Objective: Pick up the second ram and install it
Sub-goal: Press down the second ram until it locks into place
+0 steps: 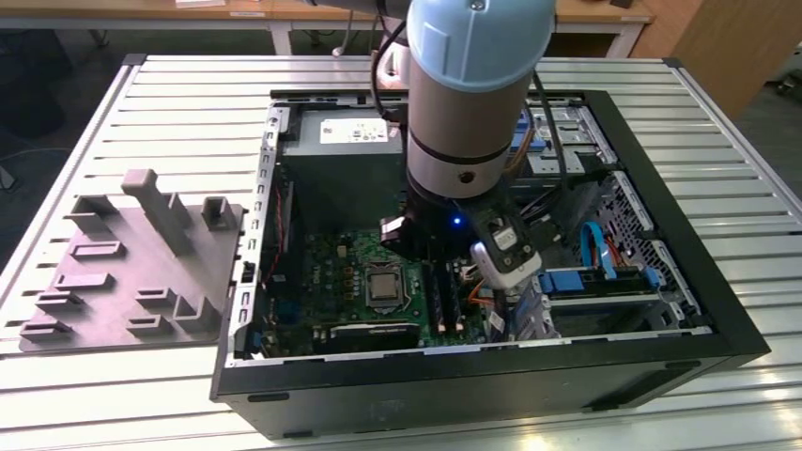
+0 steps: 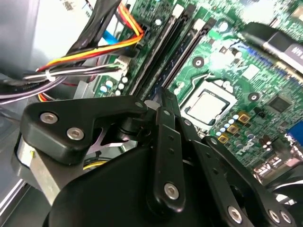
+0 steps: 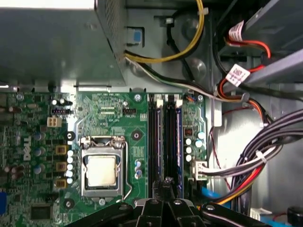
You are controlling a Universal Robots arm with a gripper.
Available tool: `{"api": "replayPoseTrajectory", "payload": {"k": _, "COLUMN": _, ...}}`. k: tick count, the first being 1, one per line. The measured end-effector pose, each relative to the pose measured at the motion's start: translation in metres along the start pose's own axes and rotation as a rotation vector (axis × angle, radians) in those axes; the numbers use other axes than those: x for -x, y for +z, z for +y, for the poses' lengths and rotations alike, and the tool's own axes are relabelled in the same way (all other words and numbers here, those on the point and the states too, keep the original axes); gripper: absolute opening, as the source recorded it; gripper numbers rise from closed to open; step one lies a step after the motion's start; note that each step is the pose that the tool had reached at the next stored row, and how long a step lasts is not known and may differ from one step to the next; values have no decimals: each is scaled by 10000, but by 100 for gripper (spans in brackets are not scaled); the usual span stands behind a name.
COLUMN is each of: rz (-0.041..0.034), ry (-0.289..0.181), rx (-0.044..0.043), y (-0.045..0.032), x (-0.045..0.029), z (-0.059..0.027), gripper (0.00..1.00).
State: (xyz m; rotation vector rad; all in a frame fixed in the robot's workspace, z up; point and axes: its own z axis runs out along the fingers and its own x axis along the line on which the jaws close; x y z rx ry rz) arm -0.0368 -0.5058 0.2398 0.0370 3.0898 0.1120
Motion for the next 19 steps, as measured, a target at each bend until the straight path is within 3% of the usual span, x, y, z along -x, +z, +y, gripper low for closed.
{"api": "replayPoseTrajectory", "payload": {"k": 8, "rz": 1, "ry": 2, "rx": 43, "y": 11, "x": -2, "z": 98, "gripper": 10}}
{"api": "replayPoseTrajectory", "payload": {"k": 19, "rz": 1, "ry": 2, "rx": 44, "y": -3, "x": -2, "z": 103, "gripper": 10}}
